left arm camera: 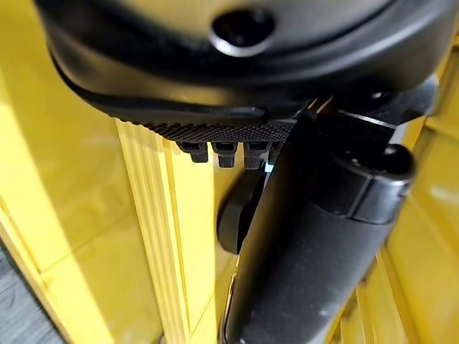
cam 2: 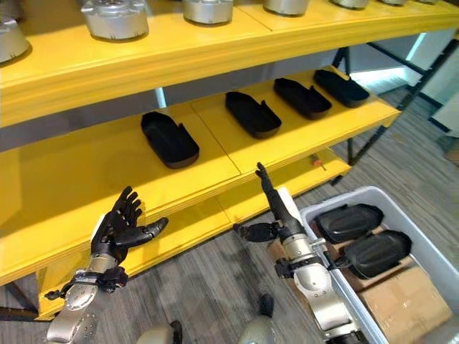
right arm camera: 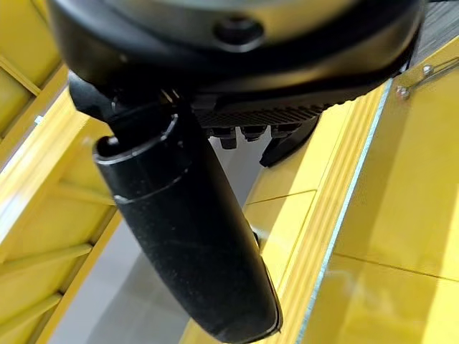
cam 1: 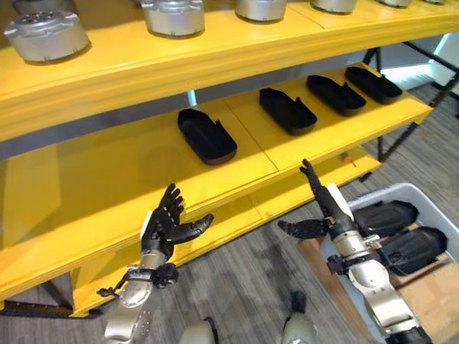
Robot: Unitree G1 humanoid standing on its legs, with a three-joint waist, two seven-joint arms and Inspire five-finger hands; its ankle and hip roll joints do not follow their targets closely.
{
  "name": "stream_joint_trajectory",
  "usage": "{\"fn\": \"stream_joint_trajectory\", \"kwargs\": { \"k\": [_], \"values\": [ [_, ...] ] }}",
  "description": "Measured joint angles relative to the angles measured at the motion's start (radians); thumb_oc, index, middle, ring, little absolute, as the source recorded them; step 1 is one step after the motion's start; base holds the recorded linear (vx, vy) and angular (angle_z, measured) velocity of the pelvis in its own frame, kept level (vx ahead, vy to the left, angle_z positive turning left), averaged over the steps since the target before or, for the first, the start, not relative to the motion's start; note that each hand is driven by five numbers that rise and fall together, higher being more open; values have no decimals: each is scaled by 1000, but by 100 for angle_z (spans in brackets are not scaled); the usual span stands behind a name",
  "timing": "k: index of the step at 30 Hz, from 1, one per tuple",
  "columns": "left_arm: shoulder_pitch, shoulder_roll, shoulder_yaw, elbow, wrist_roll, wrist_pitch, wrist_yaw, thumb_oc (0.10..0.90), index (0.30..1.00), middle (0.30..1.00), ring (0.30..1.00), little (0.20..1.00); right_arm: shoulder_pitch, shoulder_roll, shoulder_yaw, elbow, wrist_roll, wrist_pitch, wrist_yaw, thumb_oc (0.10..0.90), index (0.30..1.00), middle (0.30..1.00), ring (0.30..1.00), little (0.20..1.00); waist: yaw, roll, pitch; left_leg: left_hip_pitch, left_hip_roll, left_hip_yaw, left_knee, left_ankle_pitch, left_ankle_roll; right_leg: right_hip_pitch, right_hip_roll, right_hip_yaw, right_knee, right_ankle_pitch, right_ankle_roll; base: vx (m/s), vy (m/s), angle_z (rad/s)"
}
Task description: Move parts from the plastic box to the shelf.
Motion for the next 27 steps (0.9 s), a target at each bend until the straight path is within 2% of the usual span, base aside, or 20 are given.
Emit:
{"fn": "stream_joint_trajectory", "kwargs": {
  "k": [1, 2, 3, 4, 5, 7, 9, 10, 11, 12, 13, 15, 17, 18, 20, 23, 24, 25, 26, 27],
  "values": [
    [-15, -17, -5, 20, 0, 2, -2, 900, 1000, 1000, 1000, 1000, -3, -7, 1, 2, 0, 0, -1, 900, 1000, 1000, 1000, 1000, -17, 13, 2, 7, 3, 14, -12, 14, 18, 8, -32, -90, 41, -72, 15, -48, -25, -61],
    [-11, -36, 2, 14, 0, -3, 1, 900, 1000, 1000, 1000, 1000, -15, -15, 18, 9, -1, 12, 1, 900, 1000, 1000, 1000, 1000, -3, 26, 4, 29, 6, 42, -42, 29, 21, 12, -76, -230, 123, -174, -29, 7, -130, -56],
    [1, -51, 11, 11, -1, -5, 0, 900, 1000, 1000, 1000, 1000, -21, -25, 29, 8, -1, 12, 2, 900, 1000, 1000, 1000, 1000, 20, 36, 8, 58, 18, 79, -78, 44, 16, 38, -118, -347, 201, -239, -35, -2, -189, -111],
    [26, -61, 23, -5, -2, -4, 2, 900, 1000, 1000, 1000, 1000, -29, -27, 38, 9, -2, 12, 11, 900, 1000, 1000, 1000, 1000, 49, 45, 10, 91, 28, 125, -118, 60, 9, 64, -170, -444, 274, -277, -16, 28, -192, -133],
    [67, -66, 48, -37, -3, -4, 3, 900, 1000, 1000, 1000, 1000, -45, -30, 52, 8, -2, 8, 14, 900, 1000, 1000, 1000, 1000, 72, 53, 11, 115, 40, 166, -143, 70, 1, 101, -210, -495, 297, -286, 3, 28, -225, -131],
    [80, -65, 72, -54, -3, -4, 2, 900, 1000, 1000, 1000, 1000, -52, -38, 48, 6, -2, 3, 13, 900, 1000, 1000, 1000, 1000, 82, 51, 7, 119, 50, 178, -161, 90, -21, 204, -225, -490, 197, -263, 40, 33, -198, -67],
    [74, -43, 81, -59, -3, -7, 2, 900, 1000, 1000, 1000, 1000, -51, -44, 46, 7, -2, 5, 13, 900, 1000, 1000, 1000, 1000, 84, 27, 5, 112, 58, 180, -169, 111, -51, 303, -204, -446, 107, -214, 89, 35, -253, -8],
    [77, -62, 75, -59, -8, -8, 3, 900, 1000, 1000, 1000, 1000, -41, -61, 42, 7, -2, 6, 13, 900, 1000, 1000, 1000, 1000, 65, 48, 4, 116, 93, 170, -204, 153, -76, 283, -162, -417, 121, -271, 109, 34, -273, -11],
    [87, -66, 72, -64, -10, -8, 0, 900, 1000, 1000, 1000, 1000, -38, -79, 42, 6, -2, 6, 14, 900, 1000, 1000, 1000, 1000, 64, 59, 2, 126, 115, 178, -239, 184, -90, 272, -129, -401, 119, -293, 102, 46, -318, -18],
    [94, -90, 70, -70, -10, -8, -1, 900, 1000, 1000, 1000, 1000, -35, -130, 31, 6, -1, 7, 14, 900, 1000, 1000, 1000, 1000, 34, 81, -1, 143, 149, 173, -321, 247, -99, 259, -73, -403, 109, -314, 77, 51, -242, -41],
    [95, -93, 58, -70, -11, -8, -3, 900, 1000, 1000, 1000, 1000, -31, -146, 16, 9, 0, 8, 13, 900, 1000, 1000, 1000, 1000, 16, 89, -2, 156, 162, 174, -347, 260, -103, 243, -53, -386, 115, -324, 68, 55, -252, -36],
    [104, -94, 43, -79, -11, -8, -5, 900, 1000, 1000, 1000, 1000, -26, -151, -23, 14, 1, 8, 8, 900, 1000, 1000, 1000, 1000, -15, 98, -4, 160, 193, 194, -358, 268, -120, 198, -29, -351, 137, -354, 65, 40, -157, -53],
    [97, -94, 37, -80, -12, -8, -18, 900, 1000, 1000, 1000, 1000, -17, -155, -60, 14, 2, 7, -5, 900, 1000, 1000, 1000, 1000, -41, 103, -5, 148, 217, 238, -362, 283, -129, 138, -5, -298, 164, -348, 34, 55, -260, -62],
    [93, -96, 29, -82, -13, -8, -19, 900, 1000, 1000, 1000, 1000, -6, -160, -64, 14, 2, 6, -14, 900, 1000, 1000, 1000, 1000, -54, 110, -5, 143, 223, 235, -359, 286, -131, 126, -4, -299, 181, -356, 33, 81, -338, -23],
    [88, -95, 31, -90, -15, -9, -16, 900, 1000, 1000, 1000, 1000, 7, -160, -64, 11, 2, 3, -24, 900, 1000, 1000, 1000, 1000, -63, 120, -5, 117, 249, 240, -345, 286, -131, 75, -1, -286, 246, -402, 24, 143, -231, -9],
    [79, -91, 32, -89, -16, -9, -15, 900, 1000, 1000, 1000, 1000, 26, -154, -62, 10, 2, 3, -27, 900, 1000, 1000, 1000, 1000, -51, 153, -4, 102, 306, 231, -323, 305, -145, 43, 50, -255, 297, -460, -10, 117, -201, -15],
    [79, -92, 33, -88, -16, -9, -16, 900, 1000, 1000, 1000, 1000, 29, -153, -62, 14, 2, 0, -31, 900, 1000, 1000, 1000, 1000, -36, 163, -3, 103, 332, 221, -296, 329, -140, 31, 79, -254, 310, -484, -31, 155, -387, -59],
    [85, -86, 40, -80, -22, -11, -10, 900, 1000, 1000, 1000, 1000, 43, -139, -64, 18, 2, -5, -33, 900, 1000, 1000, 1000, 1000, -4, 155, -3, 60, 380, 128, -174, 393, -163, 27, 122, -224, 316, -509, -72, 74, -263, -76],
    [92, -85, 41, -80, -35, -11, -7, 900, 1000, 1000, 1000, 1000, 45, -138, -64, 15, 2, -10, -32, 900, 1000, 1000, 1000, 1000, 5, 149, -1, 36, 388, 69, -120, 433, -153, 28, 145, -202, 306, -510, -91, 107, -270, -79],
    [92, -88, 41, -79, -45, -11, -4, 900, 1000, 1000, 1000, 1000, 46, -138, -69, 12, 2, -16, -33, 900, 1000, 1000, 1000, 1000, 16, 142, 3, 0, 390, 27, -59, 469, -111, 28, 158, -185, 293, -507, -109, 48, -47, -60]
  ]
}}
